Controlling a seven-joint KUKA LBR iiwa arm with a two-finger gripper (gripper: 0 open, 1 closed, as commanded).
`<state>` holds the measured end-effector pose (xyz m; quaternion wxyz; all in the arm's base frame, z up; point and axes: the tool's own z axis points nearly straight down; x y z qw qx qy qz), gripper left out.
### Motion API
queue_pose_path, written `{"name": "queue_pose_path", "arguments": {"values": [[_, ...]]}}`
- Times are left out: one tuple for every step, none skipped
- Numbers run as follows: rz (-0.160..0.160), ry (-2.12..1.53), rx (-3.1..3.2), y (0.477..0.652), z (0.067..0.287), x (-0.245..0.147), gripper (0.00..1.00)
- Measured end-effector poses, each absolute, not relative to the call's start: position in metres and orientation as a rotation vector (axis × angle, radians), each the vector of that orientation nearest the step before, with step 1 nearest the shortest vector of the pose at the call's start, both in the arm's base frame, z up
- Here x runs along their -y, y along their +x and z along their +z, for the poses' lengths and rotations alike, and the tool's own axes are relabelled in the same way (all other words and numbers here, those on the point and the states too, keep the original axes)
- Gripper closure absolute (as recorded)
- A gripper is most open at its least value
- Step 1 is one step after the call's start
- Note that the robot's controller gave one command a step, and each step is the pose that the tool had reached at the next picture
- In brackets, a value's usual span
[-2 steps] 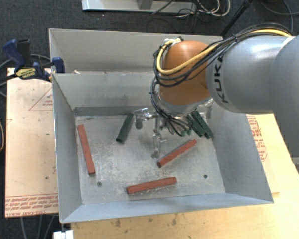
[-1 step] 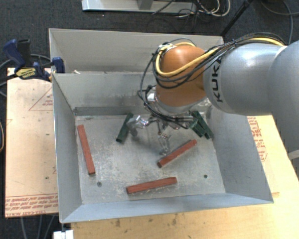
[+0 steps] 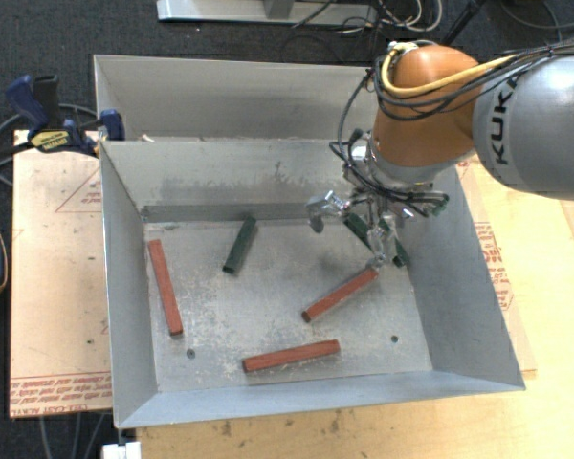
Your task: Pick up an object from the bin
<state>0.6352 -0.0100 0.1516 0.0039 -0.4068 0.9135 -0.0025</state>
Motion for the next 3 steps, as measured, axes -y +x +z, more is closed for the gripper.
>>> {"name": "queue_pose_path", "arguments": {"values": [[0.008, -1.394, -2.824, 0.59, 0.072, 0.037, 0.0], [0.003, -1.391, -2.815, 0.593, 0.077, 0.035, 1.0], [-0.012, -1.802, -2.563, 0.639, 0.24, 0.119, 1.0]]}}
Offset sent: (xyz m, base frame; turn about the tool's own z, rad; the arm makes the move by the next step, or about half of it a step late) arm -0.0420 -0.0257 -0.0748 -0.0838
